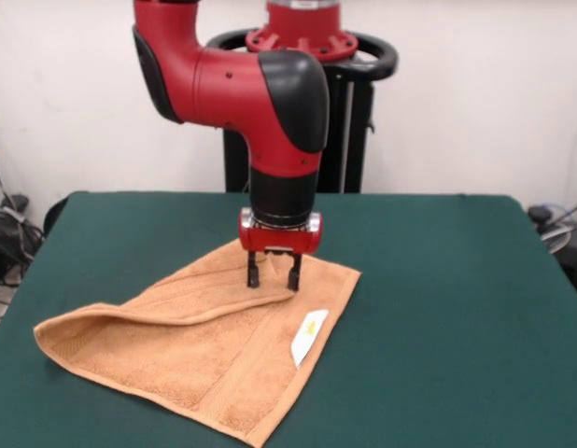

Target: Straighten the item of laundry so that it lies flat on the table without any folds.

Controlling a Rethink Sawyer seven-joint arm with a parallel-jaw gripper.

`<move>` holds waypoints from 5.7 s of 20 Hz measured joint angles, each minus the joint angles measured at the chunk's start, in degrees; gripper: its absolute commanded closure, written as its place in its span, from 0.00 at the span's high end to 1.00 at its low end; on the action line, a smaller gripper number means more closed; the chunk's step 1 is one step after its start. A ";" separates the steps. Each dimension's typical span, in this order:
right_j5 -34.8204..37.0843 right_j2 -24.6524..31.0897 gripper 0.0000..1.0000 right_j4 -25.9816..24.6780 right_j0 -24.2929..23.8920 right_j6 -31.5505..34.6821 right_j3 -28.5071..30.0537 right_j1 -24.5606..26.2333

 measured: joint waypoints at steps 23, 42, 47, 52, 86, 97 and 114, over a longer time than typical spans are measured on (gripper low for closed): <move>-2.33 -1.27 0.00 0.98 0.38 0.00 0.17 0.30; -2.91 5.79 0.00 1.00 -10.40 0.00 3.94 -0.73; -3.66 5.81 1.00 0.86 -10.79 0.00 4.66 -0.92; -3.71 5.78 1.00 0.75 -10.31 0.00 4.86 -1.07; -2.99 5.71 1.00 0.74 -11.36 0.00 4.88 -3.74; -3.04 5.65 1.00 0.75 -11.38 0.00 3.99 -1.62; -3.79 4.45 1.00 1.48 -10.17 0.00 3.69 -1.09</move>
